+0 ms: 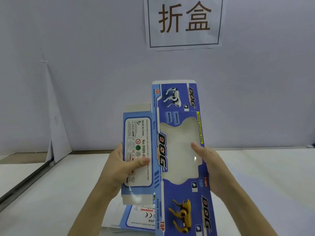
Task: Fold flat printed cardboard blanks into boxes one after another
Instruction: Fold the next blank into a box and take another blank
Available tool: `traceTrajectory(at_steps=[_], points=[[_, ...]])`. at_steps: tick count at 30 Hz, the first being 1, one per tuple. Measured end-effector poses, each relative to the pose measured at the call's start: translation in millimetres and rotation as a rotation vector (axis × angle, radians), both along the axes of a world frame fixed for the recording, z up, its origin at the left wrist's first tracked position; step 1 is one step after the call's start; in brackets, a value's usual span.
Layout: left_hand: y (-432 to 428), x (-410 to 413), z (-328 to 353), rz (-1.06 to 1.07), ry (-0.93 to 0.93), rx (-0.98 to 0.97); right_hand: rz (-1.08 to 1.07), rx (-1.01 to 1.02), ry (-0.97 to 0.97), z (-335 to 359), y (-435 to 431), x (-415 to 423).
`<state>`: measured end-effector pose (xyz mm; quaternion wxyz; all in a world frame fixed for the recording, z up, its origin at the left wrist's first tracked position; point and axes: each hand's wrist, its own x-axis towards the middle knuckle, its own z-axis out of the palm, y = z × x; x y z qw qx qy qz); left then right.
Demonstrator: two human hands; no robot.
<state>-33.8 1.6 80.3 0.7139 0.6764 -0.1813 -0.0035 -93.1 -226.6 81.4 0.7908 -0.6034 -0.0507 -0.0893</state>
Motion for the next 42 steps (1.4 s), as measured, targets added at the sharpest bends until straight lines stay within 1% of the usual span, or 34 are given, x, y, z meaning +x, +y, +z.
traceTrajectory(at_steps=[1,3,5,6,8,9,11,12,13,15,17,18,20,21,22,23,24,25,26,27,28,30,31,32,33,34,35,36,38,40,41,42], points=[[-2,0,0,0.012,-0.004,-0.009,0.0,0.032,0.007,0,0,0],[-6,0,1,0.003,0.011,-0.02,-0.048,0.025,0.011,2,0,0],[-10,-3,4,0.047,-0.005,0.03,-0.112,0.009,-0.016,4,3,-3],[-11,-4,6,0.121,-0.056,0.115,-0.145,-0.008,-0.059,5,7,-4],[-14,-14,10,0.264,-0.229,0.294,-0.229,-0.095,-0.191,7,19,-6],[-17,-20,13,0.225,-0.312,0.298,-0.255,-0.158,-0.271,7,28,-7],[-25,-29,14,-0.044,-0.362,0.162,-0.214,-0.33,-0.426,7,46,-12],[-28,-32,14,-0.136,-0.362,0.112,-0.152,-0.429,-0.488,5,53,-15],[-29,-35,15,-0.164,-0.351,0.088,-0.085,-0.503,-0.529,4,57,-17],[-27,-36,18,-0.158,-0.33,0.049,0.014,-0.535,-0.54,7,55,-23],[-23,-35,19,-0.186,-0.335,-0.023,0.02,-0.55,-0.527,12,46,-25],[-22,-34,20,-0.181,-0.322,-0.088,0.011,-0.596,-0.505,13,41,-25],[-24,-33,19,-0.069,-0.286,-0.221,-0.04,-0.762,-0.491,14,38,-24],[-25,-32,19,-0.001,-0.284,-0.261,-0.089,-0.808,-0.517,14,39,-23],[-25,-30,18,0.062,-0.287,-0.287,-0.17,-0.796,-0.559,15,39,-22],[-25,-30,18,0.104,-0.28,-0.31,-0.302,-0.755,-0.609,15,37,-20],[-24,-28,16,0.118,-0.267,-0.324,-0.478,-0.735,-0.642,15,33,-17],[-23,-27,16,0.107,-0.234,-0.349,-0.628,-0.726,-0.631,15,26,-14],[-21,-25,15,0.087,-0.196,-0.368,-0.689,-0.69,-0.564,16,21,-13],[-20,-24,15,0.057,-0.155,-0.382,-0.647,-0.621,-0.46,18,16,-13],[-21,-22,15,0.014,-0.112,-0.387,-0.521,-0.534,-0.365,19,12,-14],[-25,-23,19,-0.13,-0.035,-0.374,-0.25,-0.361,-0.301,18,9,-12],[-27,-25,19,-0.197,-0.037,-0.331,-0.178,-0.35,-0.32,18,11,-13],[-29,-28,19,-0.244,-0.089,-0.251,-0.159,-0.403,-0.369,17,14,-13],[-31,-33,18,-0.263,-0.164,-0.143,-0.192,-0.514,-0.42,16,18,-13],[-33,-37,18,-0.242,-0.25,-0.039,-0.224,-0.618,-0.456,14,22,-12],[-33,-41,19,-0.169,-0.342,0.046,-0.221,-0.656,-0.479,12,25,-11],[-31,-41,19,-0.081,-0.435,0.102,-0.198,-0.607,-0.488,12,29,-10],[-23,-39,22,0.041,-0.571,0.134,-0.21,-0.375,-0.475,14,29,-8],[-11,-35,26,0.084,-0.594,0.149,-0.31,-0.163,-0.433,19,19,-8],[-5,-34,27,0.073,-0.593,0.166,-0.305,-0.066,-0.394,22,11,-8],[-1,-34,28,0.043,-0.591,0.193,-0.251,0.011,-0.347,24,4,-8]])
